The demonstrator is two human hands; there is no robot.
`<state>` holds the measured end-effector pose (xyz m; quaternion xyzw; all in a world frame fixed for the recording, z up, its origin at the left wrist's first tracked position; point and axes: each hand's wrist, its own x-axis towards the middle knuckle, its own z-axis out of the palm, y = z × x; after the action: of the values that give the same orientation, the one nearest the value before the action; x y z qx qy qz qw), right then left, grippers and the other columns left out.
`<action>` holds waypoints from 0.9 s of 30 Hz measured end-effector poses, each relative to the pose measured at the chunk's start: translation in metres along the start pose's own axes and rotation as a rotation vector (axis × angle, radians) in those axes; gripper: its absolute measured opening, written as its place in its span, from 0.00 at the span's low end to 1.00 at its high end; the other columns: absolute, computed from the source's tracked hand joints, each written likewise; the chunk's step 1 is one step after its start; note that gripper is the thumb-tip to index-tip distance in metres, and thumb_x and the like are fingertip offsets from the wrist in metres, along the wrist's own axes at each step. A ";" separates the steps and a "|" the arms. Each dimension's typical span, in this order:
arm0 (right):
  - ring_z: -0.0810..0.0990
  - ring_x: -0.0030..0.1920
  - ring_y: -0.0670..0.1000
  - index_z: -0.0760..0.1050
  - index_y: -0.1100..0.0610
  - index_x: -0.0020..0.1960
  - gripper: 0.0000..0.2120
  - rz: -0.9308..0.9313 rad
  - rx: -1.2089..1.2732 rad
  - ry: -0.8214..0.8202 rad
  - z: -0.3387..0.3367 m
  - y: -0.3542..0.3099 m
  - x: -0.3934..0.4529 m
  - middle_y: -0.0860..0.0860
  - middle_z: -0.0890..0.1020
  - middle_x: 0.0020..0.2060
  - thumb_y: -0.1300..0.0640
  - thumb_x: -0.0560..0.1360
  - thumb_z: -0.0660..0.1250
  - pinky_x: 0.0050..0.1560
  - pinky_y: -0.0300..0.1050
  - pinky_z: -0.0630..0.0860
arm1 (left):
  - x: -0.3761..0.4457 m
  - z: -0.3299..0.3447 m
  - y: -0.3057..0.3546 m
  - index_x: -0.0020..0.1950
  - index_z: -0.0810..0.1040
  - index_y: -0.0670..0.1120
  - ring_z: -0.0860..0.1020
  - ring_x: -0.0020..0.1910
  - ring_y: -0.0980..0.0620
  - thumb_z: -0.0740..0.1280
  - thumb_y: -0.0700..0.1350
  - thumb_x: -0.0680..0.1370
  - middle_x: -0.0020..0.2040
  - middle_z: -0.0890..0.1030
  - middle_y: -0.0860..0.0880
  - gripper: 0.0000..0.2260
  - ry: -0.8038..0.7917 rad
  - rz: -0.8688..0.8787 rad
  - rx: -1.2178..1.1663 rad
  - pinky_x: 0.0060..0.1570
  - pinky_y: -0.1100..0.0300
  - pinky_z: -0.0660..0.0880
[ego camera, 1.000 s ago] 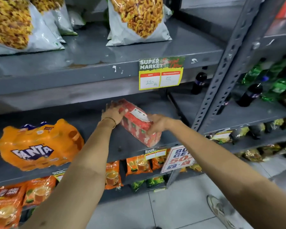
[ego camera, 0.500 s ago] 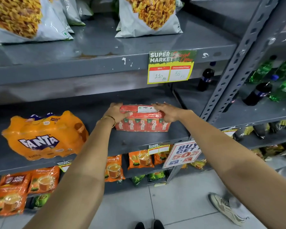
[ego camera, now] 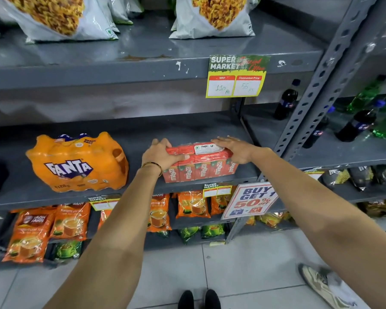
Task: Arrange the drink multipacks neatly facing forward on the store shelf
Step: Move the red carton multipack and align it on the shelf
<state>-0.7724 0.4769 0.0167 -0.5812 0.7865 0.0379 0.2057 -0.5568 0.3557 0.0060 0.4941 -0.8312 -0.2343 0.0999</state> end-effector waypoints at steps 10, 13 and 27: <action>0.43 0.79 0.54 0.41 0.49 0.78 0.46 0.065 0.430 0.157 0.015 -0.007 -0.025 0.51 0.44 0.79 0.61 0.73 0.69 0.77 0.57 0.48 | -0.019 0.017 -0.005 0.70 0.67 0.48 0.75 0.64 0.43 0.65 0.64 0.72 0.69 0.71 0.44 0.32 0.127 -0.114 -0.378 0.60 0.45 0.75; 0.73 0.64 0.52 0.46 0.48 0.78 0.38 0.239 1.202 0.439 0.036 -0.024 -0.044 0.49 0.65 0.72 0.54 0.77 0.66 0.59 0.45 0.73 | -0.032 0.033 -0.014 0.65 0.72 0.43 0.78 0.60 0.46 0.49 0.66 0.77 0.61 0.78 0.43 0.31 0.133 -0.302 -0.832 0.57 0.52 0.73; 0.82 0.48 0.51 0.69 0.57 0.68 0.25 0.513 1.588 0.519 0.065 -0.007 -0.034 0.54 0.82 0.55 0.41 0.78 0.57 0.45 0.42 0.73 | -0.041 0.053 0.006 0.61 0.71 0.46 0.79 0.51 0.50 0.44 0.60 0.81 0.58 0.77 0.44 0.25 -0.062 -0.364 -1.207 0.65 0.51 0.68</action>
<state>-0.7400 0.5243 -0.0290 -0.0616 0.7090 -0.6095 0.3493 -0.5623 0.4094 -0.0340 0.4772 -0.4575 -0.6897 0.2954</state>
